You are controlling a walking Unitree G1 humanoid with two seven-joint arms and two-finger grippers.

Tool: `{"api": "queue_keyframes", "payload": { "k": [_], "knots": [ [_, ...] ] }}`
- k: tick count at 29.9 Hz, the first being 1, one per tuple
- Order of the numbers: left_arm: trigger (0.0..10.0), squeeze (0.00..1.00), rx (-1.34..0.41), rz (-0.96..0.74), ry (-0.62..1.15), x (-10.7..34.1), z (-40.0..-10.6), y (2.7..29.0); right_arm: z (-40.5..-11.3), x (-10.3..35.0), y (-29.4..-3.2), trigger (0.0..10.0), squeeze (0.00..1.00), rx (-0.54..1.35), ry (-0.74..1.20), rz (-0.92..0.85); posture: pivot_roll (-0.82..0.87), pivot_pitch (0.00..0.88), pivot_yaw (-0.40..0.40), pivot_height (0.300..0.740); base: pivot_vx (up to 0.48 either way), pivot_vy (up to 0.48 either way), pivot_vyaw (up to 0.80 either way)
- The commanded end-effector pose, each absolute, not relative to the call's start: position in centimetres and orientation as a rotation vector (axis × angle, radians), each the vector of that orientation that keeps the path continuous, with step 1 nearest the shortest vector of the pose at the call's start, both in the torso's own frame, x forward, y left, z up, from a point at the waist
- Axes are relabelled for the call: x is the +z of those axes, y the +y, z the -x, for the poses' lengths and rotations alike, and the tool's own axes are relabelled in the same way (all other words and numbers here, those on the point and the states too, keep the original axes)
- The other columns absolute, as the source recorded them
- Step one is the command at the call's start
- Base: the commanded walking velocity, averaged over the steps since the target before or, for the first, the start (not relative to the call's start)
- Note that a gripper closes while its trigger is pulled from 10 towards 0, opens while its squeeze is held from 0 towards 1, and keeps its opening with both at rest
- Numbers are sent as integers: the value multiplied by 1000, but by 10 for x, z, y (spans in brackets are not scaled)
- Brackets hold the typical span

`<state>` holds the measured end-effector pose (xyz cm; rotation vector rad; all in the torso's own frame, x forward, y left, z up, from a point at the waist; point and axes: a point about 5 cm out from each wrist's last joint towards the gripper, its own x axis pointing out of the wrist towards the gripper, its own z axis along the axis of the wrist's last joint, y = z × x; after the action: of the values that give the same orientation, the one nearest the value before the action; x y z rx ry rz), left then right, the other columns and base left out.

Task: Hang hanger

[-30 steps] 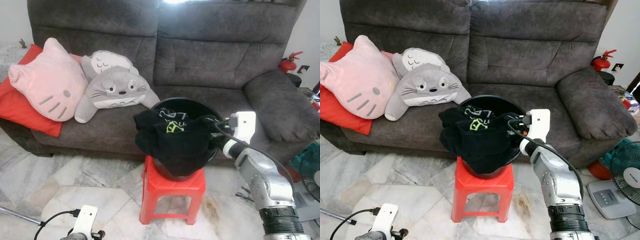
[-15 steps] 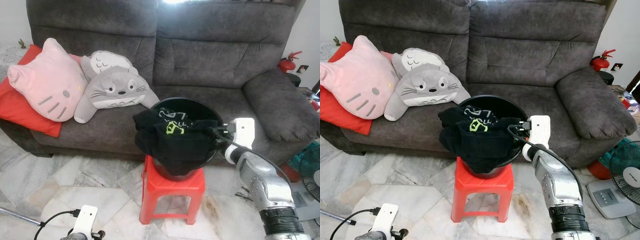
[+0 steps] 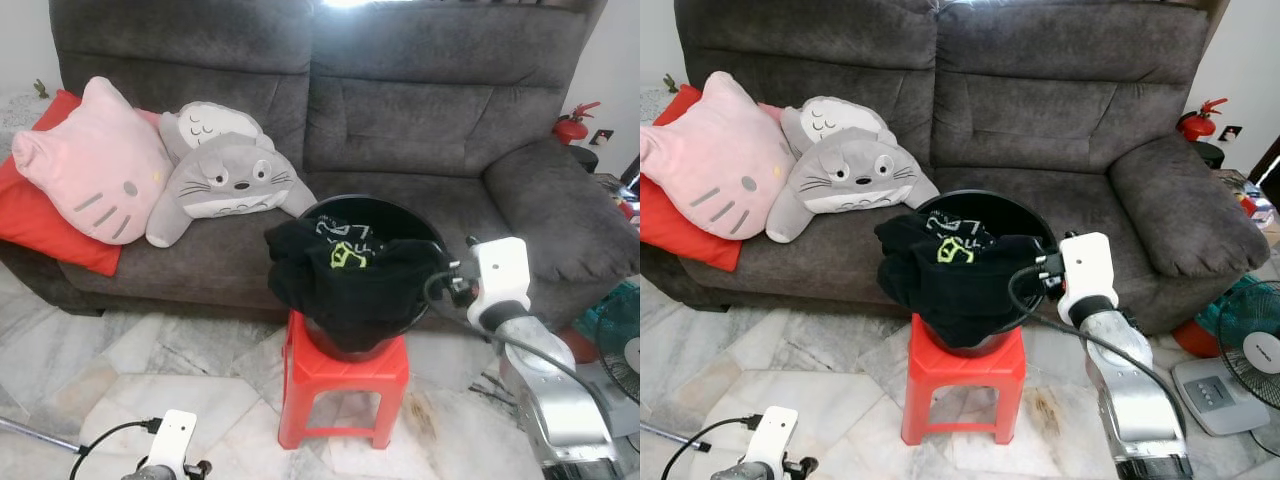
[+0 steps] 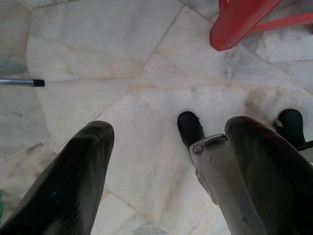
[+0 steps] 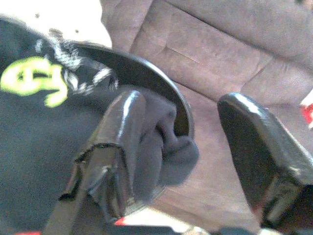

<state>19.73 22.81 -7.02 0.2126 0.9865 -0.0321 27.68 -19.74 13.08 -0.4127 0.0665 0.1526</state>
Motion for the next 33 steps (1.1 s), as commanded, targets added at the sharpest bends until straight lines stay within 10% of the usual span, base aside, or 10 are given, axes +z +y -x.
{"api": "queue_keyframes", "payload": {
  "k": [1,15,16,19,33],
  "knots": [
    [10000,0,-42,-212,1005,-72,-194,227,-267,130,-191,10000,1000,219,58,490,-186,3,-64,740,0,0,0],
    [10000,0,-44,-214,1006,-72,-195,228,-244,111,-192,10000,1000,397,153,756,-196,13,-61,740,0,0,0],
    [10000,0,-43,-213,1005,-72,-195,228,-241,98,-189,10000,890,466,224,773,-196,13,-61,740,0,0,0],
    [10000,0,-43,-212,1005,-72,-195,227,-240,86,-190,10000,78,483,266,802,-195,14,-62,740,0,0,0],
    [10000,0,-34,-204,1002,-72,-195,226,-259,77,-196,10000,0,396,230,913,-190,17,-66,740,0,0,0]
  ]
}}
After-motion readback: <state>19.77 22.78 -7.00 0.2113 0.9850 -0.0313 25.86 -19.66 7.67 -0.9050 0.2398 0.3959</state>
